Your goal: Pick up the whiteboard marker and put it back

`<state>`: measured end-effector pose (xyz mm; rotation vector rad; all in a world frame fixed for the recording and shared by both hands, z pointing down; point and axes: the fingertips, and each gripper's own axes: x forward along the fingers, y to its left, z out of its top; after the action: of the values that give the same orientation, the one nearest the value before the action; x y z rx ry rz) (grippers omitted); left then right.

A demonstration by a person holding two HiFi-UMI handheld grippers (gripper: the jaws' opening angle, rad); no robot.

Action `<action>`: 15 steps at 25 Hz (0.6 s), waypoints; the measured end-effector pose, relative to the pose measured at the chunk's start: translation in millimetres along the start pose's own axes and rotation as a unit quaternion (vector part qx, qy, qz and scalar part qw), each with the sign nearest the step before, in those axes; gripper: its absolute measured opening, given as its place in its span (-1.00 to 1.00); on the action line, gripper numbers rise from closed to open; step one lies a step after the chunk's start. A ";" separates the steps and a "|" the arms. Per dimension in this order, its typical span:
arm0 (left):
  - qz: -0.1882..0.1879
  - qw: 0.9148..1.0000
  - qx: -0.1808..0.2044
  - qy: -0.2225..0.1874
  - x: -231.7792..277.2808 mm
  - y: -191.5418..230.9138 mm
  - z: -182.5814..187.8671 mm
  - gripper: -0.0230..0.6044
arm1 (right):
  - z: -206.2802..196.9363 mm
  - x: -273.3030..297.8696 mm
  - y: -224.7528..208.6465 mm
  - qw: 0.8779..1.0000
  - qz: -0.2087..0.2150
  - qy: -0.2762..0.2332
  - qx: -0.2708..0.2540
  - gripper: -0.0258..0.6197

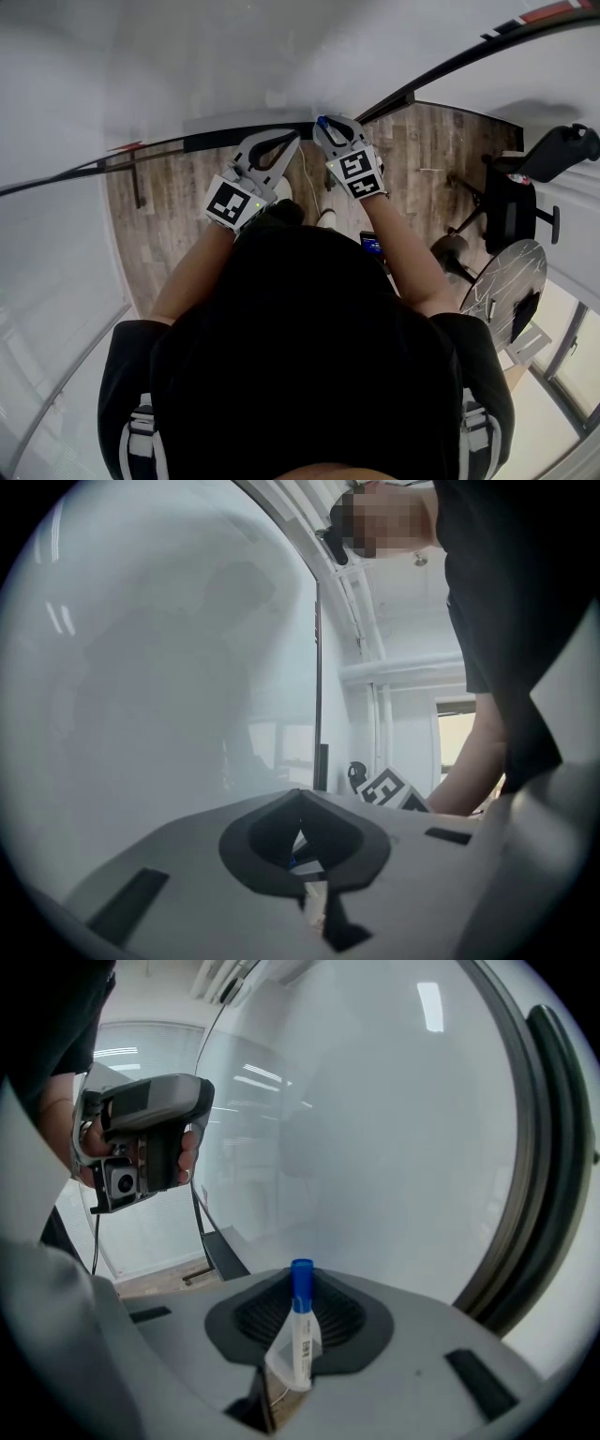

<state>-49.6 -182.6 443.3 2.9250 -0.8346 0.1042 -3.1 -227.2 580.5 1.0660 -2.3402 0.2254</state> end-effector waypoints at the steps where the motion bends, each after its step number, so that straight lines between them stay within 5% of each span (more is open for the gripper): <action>1: 0.002 1.000 0.001 0.003 0.7 -1.5 1.7 -0.92 | 1.4 -2.7 -0.1 1.000 0.000 -0.006 0.001 -0.73; 15: 0.014 1.000 0.016 -0.004 6.2 -16.5 21.3 -0.92 | 33.6 -50.1 -18.5 0.995 -0.014 -0.088 0.037 -0.73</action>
<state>-34.7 -174.3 421.4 2.9462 -0.8848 0.1106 23.2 -219.6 523.7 1.1966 -2.4882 0.2158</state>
